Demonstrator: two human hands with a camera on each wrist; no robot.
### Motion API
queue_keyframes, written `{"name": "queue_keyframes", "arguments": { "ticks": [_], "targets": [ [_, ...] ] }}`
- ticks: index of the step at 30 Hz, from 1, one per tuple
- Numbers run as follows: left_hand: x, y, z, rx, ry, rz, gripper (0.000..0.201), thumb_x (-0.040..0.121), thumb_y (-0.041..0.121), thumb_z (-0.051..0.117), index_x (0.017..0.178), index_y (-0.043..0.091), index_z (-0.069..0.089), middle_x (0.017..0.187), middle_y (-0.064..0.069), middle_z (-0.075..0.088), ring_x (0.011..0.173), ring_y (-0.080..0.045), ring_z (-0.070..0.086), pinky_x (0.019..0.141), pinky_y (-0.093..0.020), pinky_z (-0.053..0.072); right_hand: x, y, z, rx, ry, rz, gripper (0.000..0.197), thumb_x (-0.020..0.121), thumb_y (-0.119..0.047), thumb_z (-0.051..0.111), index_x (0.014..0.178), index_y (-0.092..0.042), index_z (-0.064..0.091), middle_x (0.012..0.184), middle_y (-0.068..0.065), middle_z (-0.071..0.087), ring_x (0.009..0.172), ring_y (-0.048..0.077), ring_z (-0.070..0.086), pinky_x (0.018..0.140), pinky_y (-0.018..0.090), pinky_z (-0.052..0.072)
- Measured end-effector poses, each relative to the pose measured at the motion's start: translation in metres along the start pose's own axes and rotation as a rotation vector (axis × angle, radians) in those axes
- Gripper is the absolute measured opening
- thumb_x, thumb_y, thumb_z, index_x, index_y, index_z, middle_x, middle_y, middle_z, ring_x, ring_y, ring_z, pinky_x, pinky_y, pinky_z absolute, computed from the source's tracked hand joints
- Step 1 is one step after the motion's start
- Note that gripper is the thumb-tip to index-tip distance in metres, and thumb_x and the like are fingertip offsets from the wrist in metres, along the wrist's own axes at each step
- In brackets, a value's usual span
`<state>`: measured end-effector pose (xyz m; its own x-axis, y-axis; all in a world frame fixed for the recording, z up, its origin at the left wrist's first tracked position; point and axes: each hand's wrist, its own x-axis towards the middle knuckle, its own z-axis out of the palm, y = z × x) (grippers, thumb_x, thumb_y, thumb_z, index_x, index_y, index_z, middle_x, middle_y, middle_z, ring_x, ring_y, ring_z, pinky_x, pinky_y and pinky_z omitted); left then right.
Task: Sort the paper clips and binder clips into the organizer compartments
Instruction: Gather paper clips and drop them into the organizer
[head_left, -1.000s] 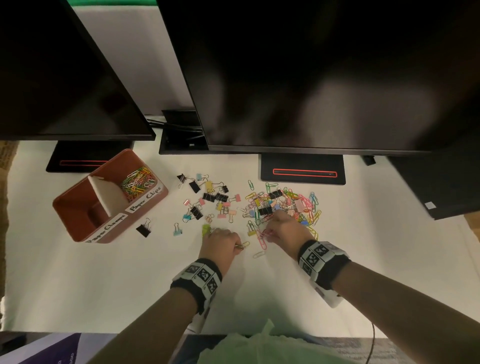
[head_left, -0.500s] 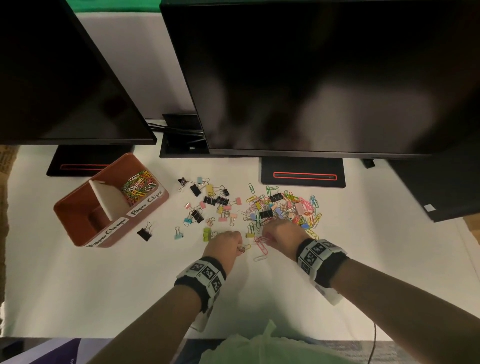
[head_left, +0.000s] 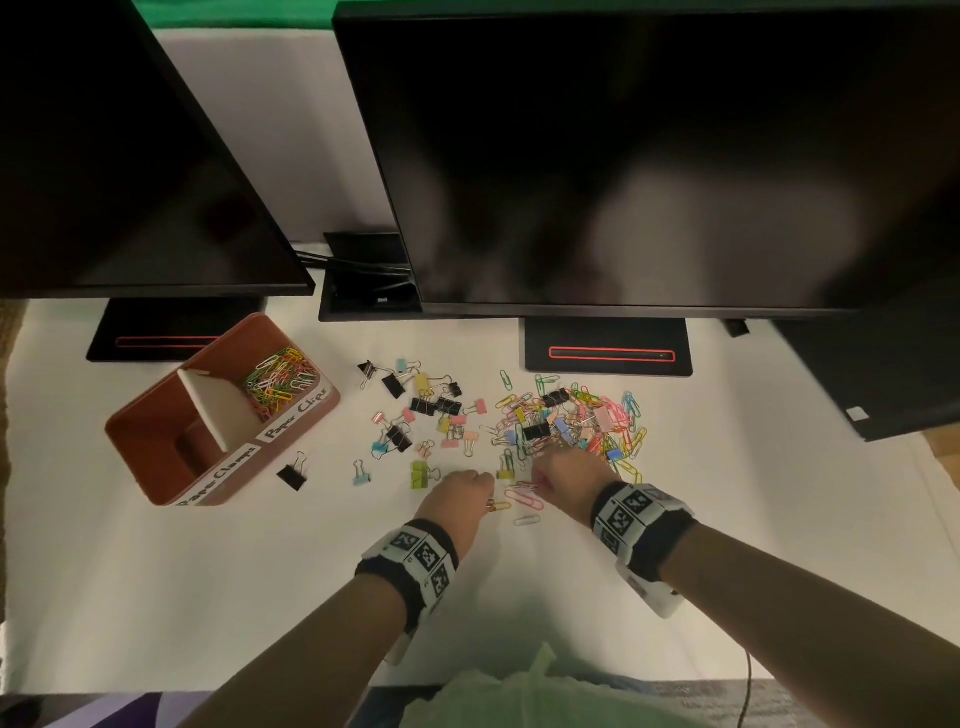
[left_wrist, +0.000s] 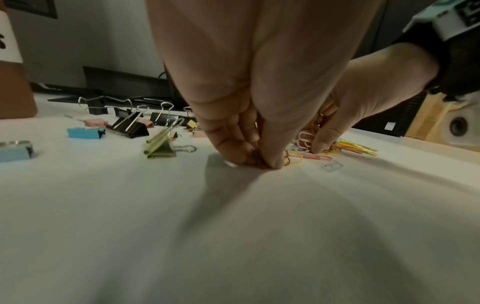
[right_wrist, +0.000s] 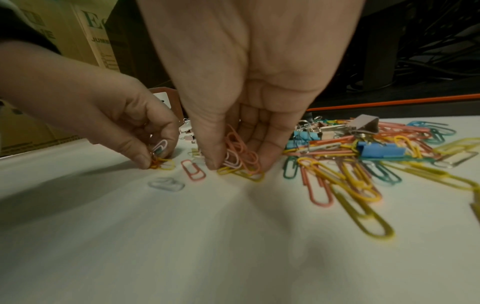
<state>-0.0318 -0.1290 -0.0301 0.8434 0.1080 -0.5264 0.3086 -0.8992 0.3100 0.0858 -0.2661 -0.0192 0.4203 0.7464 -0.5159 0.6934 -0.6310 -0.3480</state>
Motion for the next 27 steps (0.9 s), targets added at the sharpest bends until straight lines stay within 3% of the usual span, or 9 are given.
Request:
{"name": "queue_keyframes", "arguments": {
  "ticks": [7, 11, 15, 19, 21, 24, 27],
  "targets": [
    [-0.011, -0.004, -0.001, -0.089, 0.02, 0.058, 0.022, 0.091, 0.005, 0.046, 0.113, 0.006, 0.052, 0.113, -0.011, 0.053, 0.107, -0.024, 0.05, 0.088, -0.028, 0.041, -0.005, -0.005, 0.002, 0.033, 0.047, -0.029, 0.018, 0.092, -0.018, 0.046, 0.09, -0.011, 0.063, 0.09, 0.005, 0.065, 0.079, 0.018, 0.054, 0.077, 0.032, 0.051],
    [-0.032, -0.018, -0.034, -0.375, 0.244, 0.044, 0.014, 0.093, 0.014, 0.047, 0.1, 0.009, 0.058, 0.097, -0.001, 0.055, 0.087, -0.011, 0.049, 0.077, -0.018, 0.038, 0.0, -0.025, -0.019, 0.1, 0.128, -0.083, 0.019, 0.093, -0.022, 0.048, 0.092, -0.012, 0.064, 0.088, 0.002, 0.065, 0.077, 0.016, 0.058, 0.076, 0.032, 0.054],
    [-0.054, -0.067, -0.087, -0.468, 0.493, -0.027, 0.008, 0.089, 0.009, 0.055, 0.082, 0.011, 0.058, 0.082, 0.005, 0.054, 0.073, -0.013, 0.052, 0.065, -0.016, 0.04, 0.024, -0.084, -0.056, 0.094, 0.211, -0.193, 0.023, 0.094, -0.029, 0.048, 0.084, -0.014, 0.061, 0.077, -0.002, 0.058, 0.07, 0.014, 0.051, 0.069, 0.029, 0.048],
    [-0.073, -0.138, -0.135, -0.418, 0.618, -0.194, 0.013, 0.086, 0.017, 0.062, 0.076, 0.013, 0.056, 0.068, 0.001, 0.056, 0.064, -0.017, 0.05, 0.059, -0.026, 0.035, 0.065, -0.164, -0.09, 0.17, 0.304, -0.289, 0.015, 0.09, -0.027, 0.056, 0.09, -0.015, 0.064, 0.081, -0.001, 0.058, 0.075, 0.015, 0.05, 0.073, 0.03, 0.046],
    [-0.079, -0.163, -0.151, -0.42, 0.618, -0.306, 0.006, 0.086, 0.018, 0.063, 0.084, 0.015, 0.058, 0.074, 0.002, 0.061, 0.071, -0.016, 0.056, 0.066, -0.027, 0.044, 0.088, -0.201, -0.101, 0.198, 0.306, -0.29, 0.014, 0.09, -0.026, 0.055, 0.095, -0.016, 0.064, 0.088, 0.0, 0.06, 0.08, 0.015, 0.054, 0.075, 0.028, 0.046],
    [-0.077, -0.188, -0.161, -0.453, 0.537, -0.45, 0.021, 0.081, 0.021, 0.068, 0.1, 0.015, 0.061, 0.092, 0.001, 0.067, 0.089, -0.015, 0.062, 0.084, -0.032, 0.05, 0.125, -0.241, -0.105, 0.233, 0.292, -0.211, 0.016, 0.088, -0.027, 0.058, 0.099, -0.016, 0.065, 0.096, 0.003, 0.063, 0.088, 0.019, 0.059, 0.081, 0.032, 0.05],
    [-0.076, -0.2, -0.161, -0.445, 0.433, -0.429, 0.03, 0.082, 0.02, 0.065, 0.11, 0.011, 0.058, 0.107, -0.005, 0.066, 0.099, -0.021, 0.062, 0.093, -0.038, 0.049, 0.151, -0.259, -0.095, 0.27, 0.228, -0.148, 0.03, 0.086, -0.027, 0.063, 0.112, -0.015, 0.062, 0.108, 0.007, 0.063, 0.099, 0.022, 0.059, 0.09, 0.036, 0.05]
  ]
}}
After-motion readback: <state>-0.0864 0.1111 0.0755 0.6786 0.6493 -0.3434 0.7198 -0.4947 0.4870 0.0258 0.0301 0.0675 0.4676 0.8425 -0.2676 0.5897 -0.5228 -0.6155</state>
